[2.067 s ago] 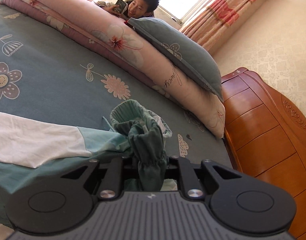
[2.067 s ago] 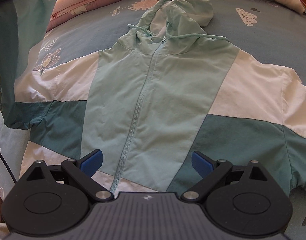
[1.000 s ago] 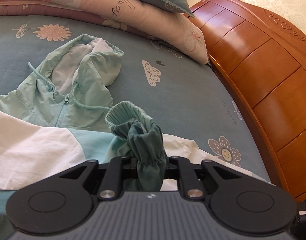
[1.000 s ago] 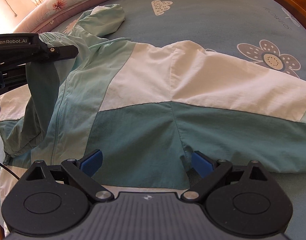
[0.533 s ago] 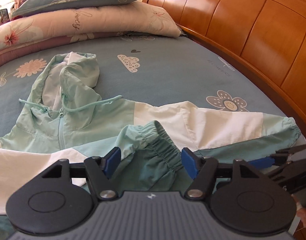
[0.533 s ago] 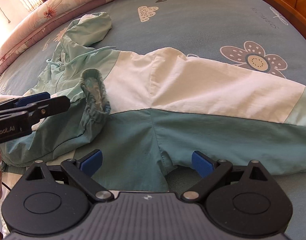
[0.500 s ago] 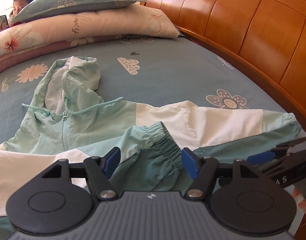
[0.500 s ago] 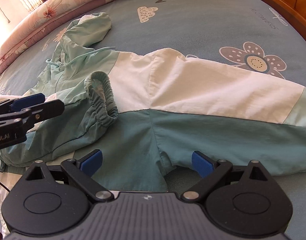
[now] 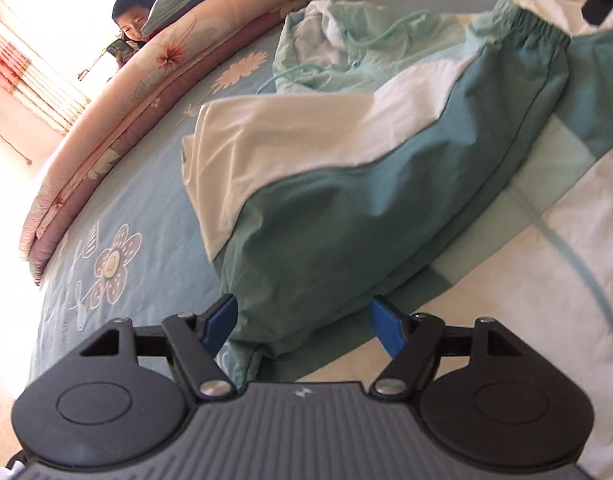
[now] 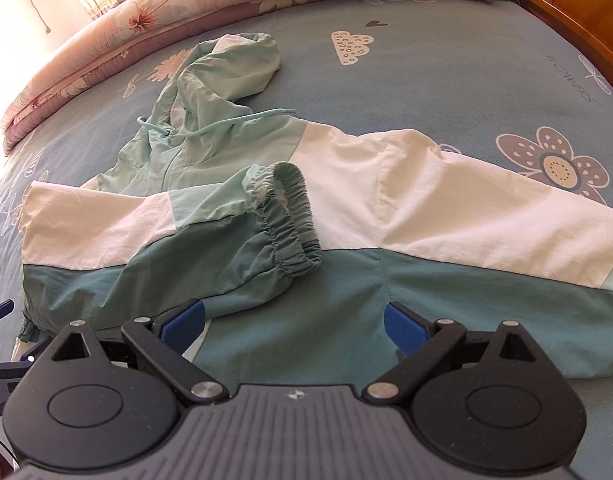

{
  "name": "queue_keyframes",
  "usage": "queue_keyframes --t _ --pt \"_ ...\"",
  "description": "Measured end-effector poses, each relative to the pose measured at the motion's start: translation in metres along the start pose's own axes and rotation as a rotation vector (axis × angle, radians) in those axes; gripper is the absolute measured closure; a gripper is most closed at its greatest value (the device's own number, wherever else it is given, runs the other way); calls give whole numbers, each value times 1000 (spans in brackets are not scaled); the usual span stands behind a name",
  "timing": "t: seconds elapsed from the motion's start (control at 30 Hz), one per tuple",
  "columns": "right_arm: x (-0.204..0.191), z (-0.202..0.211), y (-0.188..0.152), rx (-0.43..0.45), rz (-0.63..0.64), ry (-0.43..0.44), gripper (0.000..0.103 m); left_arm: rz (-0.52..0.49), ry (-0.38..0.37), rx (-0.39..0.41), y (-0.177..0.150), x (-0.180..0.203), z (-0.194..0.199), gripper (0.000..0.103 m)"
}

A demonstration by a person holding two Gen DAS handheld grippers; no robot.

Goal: Fold clothes
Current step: 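Lower the cuff onto the jacket and open the left tool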

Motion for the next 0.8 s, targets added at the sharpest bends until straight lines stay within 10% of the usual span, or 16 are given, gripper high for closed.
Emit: queue_keyframes --t 0.27,0.5,0.8 --pt "-72 -6 9 -8 141 21 5 -88 143 90 -10 -18 -38 19" --pt "-150 0 42 4 312 79 5 216 124 85 -26 -73 -39 19" --pt "-307 -11 146 -117 485 463 5 304 81 138 -49 -80 -39 19"
Point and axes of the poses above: each gripper's, at about its wrist camera, not at the fingertips, and z roughly against the way its jaws point, x to its right, y to its top, the point moved 10 cm from there along -z, roughly the way its jaws point, and after that the axes turned 9 degrees about -x, right-handed, at the moved point
